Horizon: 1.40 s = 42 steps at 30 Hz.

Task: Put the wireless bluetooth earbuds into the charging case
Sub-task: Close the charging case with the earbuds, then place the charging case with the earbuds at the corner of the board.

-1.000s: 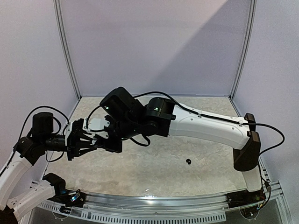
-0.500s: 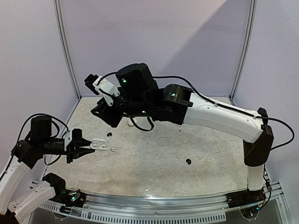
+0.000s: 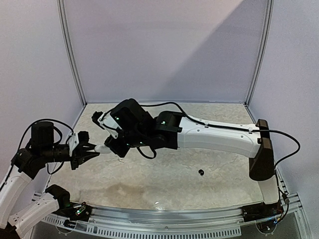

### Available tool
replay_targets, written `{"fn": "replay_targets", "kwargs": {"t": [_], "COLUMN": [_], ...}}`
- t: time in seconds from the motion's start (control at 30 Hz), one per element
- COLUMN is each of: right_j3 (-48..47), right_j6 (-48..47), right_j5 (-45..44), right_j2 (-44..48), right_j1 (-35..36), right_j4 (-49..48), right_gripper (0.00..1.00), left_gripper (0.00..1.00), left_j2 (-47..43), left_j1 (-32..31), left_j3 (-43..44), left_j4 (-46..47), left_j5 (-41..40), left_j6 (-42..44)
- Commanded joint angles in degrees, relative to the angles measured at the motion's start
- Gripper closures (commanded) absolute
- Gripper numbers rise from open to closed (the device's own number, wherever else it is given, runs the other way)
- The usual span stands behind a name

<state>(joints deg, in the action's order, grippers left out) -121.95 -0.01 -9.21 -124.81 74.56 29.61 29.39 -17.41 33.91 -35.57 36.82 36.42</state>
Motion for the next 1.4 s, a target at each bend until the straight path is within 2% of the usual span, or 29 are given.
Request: {"fn": "replay_targets", "kwargs": {"t": [0.0, 0.17, 0.37, 0.5, 0.6, 0.8, 0.93, 1.07, 1.17, 1.2, 1.33, 1.37], "right_j3": [5.1, 12.4, 12.9, 13.8, 14.8, 14.9, 14.7, 14.4, 12.8, 12.3, 10.8, 10.4], "right_j6": [3.3, 11.8, 17.3, 17.7, 21.6, 24.7, 25.6, 27.4, 27.5, 27.4, 26.7, 26.7], "right_j5": [-4.3, -6.8, -8.9, -13.3, -12.1, -14.1, -14.7, -15.5, -17.4, -17.7, -18.0, -18.1], "right_j2": [5.3, 10.7, 11.5, 10.1, 8.7, 7.9, 7.7, 7.7, 7.6, 7.5, 7.0, 6.7], "right_j1": [-0.5, -7.3, -14.9, -17.3, -20.0, -21.8, -21.8, -21.9, -21.9, -21.9, -21.9, -21.9], "right_j4": [1.7, -0.3, 3.7, 5.1, 5.8, 5.8, 6.2, 7.5, 9.0, 9.1, 8.4, 8.2], "right_gripper": [0.63, 0.62, 0.59, 0.55, 0.48, 0.35, 0.25, 0.22, 0.21, 0.21, 0.19, 0.19], "left_gripper": [1.0, 1.0, 1.0, 1.0, 1.0, 1.0, 1.0, 1.0, 1.0, 0.99, 0.66, 0.6], "left_j2": [3.0, 11.1, 19.7, 25.4, 32.0, 43.9, 56.3, 71.0, 77.4, 78.7, 80.6, 80.6], "left_j1": [-0.3, 0.4, 6.4, 9.5, 13.1, 22.3, 27.8, 29.2, 29.8, 30.3, 31.3, 31.3], "left_j3": [1.4, 7.4, 19.9, 24.4, 26.4, 23.7, 27.5, 33.3, 36.1, 36.6, 36.4, 35.9], "left_j4": [5.7, 0.0, -12.8, -16.9, -18.3, -16.8, -21.6, -27.0, -28.7, -28.9, -27.9, -27.3], "left_j5": [-2.4, -6.6, -9.5, -10.0, -5.3, -2.5, 4.3, 5.3, 6.1, 6.6, 5.0, 4.2], "left_j6": [-11.1, -23.9, -30.6, -30.6, -28.7, -26.0, -21.4, -17.4, -17.5, -17.7, -18.5, -18.7]}}
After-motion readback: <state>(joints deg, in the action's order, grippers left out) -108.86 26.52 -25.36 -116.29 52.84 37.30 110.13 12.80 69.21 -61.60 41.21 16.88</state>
